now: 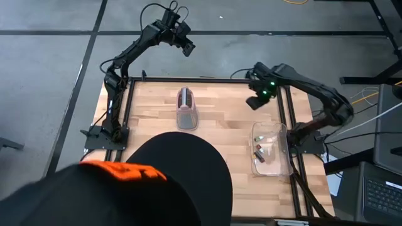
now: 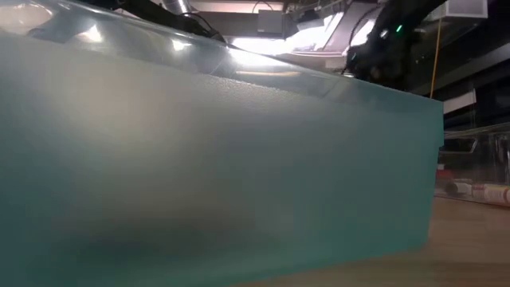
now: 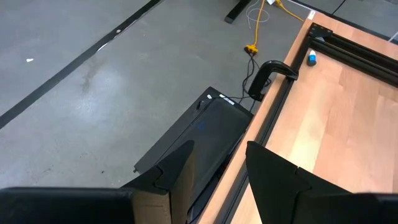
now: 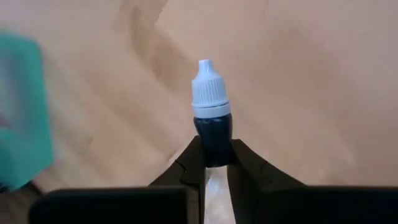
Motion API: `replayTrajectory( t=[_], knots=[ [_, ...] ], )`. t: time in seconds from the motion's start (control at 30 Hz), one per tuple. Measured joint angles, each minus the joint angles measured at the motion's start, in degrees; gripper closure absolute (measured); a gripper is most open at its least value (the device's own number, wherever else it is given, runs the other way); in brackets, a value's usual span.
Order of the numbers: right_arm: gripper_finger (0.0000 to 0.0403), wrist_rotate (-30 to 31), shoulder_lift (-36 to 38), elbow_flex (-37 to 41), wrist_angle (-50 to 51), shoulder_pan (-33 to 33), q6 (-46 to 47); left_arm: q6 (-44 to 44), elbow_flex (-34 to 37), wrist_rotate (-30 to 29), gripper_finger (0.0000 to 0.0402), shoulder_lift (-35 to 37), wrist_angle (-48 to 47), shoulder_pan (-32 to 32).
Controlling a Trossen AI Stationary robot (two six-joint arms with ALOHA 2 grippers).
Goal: Pick & Place Food Item
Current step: Put the purple food coloring bottle into the transparent bin
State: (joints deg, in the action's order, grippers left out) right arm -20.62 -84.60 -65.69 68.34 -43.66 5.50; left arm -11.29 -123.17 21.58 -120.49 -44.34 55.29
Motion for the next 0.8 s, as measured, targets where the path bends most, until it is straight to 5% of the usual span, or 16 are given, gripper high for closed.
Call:
replayTrajectory(
  t=[0.43, 0.8],
  knots=[
    [0.0363, 0.0, 23.4, 0.7, 17.7, 13.9, 26.4, 0.1, 0.0, 0.2, 0.0261, 0.0, 0.0, 0.0],
    [0.0359, -7.3, 29.6, 17.2, 12.3, 29.7, 37.8, 0.1, 0.0, 0.6, 0.0261, -0.4, -0.9, -1.6]
  ],
)
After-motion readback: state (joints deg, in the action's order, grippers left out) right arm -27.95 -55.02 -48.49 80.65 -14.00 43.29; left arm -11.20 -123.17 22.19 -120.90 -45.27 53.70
